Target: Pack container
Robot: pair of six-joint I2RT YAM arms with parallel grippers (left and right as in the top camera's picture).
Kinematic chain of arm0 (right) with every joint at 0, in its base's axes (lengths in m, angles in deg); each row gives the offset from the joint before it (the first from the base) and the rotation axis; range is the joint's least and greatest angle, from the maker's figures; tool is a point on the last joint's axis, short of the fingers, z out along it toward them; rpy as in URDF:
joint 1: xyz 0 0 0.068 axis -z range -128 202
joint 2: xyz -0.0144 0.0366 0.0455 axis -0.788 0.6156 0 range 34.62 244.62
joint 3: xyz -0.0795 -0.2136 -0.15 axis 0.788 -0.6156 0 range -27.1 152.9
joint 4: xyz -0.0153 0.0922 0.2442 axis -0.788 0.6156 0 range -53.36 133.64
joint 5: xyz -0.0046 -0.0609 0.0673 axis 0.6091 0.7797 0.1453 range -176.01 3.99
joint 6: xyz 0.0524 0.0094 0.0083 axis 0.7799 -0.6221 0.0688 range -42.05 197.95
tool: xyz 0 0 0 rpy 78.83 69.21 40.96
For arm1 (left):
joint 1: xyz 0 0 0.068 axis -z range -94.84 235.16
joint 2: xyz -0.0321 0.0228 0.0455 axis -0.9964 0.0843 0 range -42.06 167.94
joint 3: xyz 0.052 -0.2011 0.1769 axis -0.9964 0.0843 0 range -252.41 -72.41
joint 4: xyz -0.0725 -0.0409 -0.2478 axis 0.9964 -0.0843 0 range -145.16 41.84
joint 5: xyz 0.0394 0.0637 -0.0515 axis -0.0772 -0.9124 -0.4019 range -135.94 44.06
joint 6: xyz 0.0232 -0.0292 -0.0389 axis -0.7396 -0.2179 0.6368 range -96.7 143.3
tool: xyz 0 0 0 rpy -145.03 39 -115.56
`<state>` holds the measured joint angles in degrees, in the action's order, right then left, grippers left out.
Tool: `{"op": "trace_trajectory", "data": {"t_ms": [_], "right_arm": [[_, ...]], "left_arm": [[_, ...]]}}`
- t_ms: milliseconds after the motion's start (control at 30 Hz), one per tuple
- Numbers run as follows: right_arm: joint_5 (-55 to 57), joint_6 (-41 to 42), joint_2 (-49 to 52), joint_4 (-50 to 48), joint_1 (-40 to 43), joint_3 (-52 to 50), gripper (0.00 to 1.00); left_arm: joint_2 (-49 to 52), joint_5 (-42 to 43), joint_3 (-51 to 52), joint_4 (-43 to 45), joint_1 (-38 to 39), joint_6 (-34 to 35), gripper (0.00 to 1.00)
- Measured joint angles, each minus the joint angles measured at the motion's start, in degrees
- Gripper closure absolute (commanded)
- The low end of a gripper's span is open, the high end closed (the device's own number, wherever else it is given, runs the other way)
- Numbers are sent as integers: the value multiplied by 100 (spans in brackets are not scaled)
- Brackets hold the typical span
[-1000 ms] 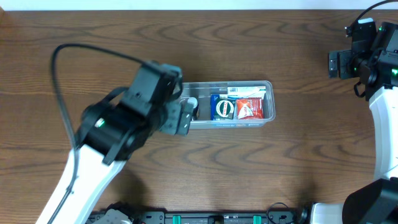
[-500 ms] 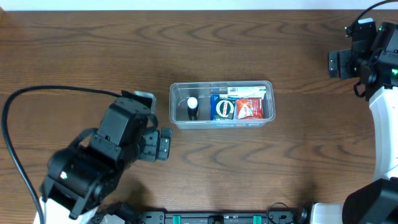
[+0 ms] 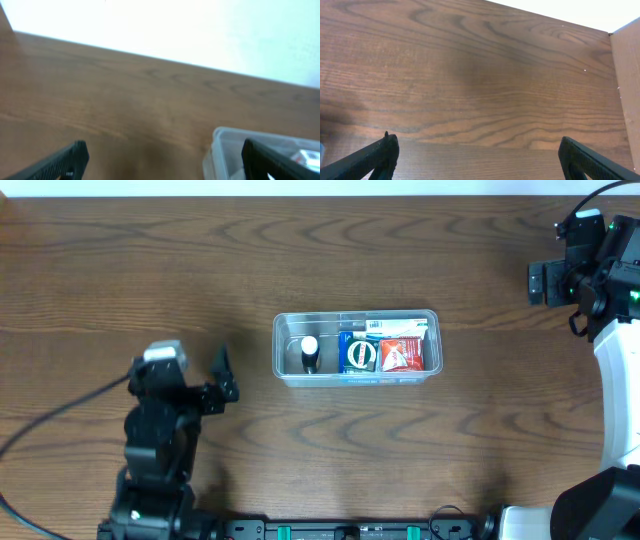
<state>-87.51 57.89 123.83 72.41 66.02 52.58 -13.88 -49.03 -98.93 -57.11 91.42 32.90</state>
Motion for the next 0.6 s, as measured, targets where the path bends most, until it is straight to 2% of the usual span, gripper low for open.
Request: {"op": "trace_trajectory", "data": {"t_ms": [200,600], "right_arm": [[2,2,0,2,0,0,1],[2,0,0,2,0,0,1]], "left_arm": [[-1075,522,1246,911,-813,-44,2],[-2326,750,2286,1003,-1104,-76,2]]}}
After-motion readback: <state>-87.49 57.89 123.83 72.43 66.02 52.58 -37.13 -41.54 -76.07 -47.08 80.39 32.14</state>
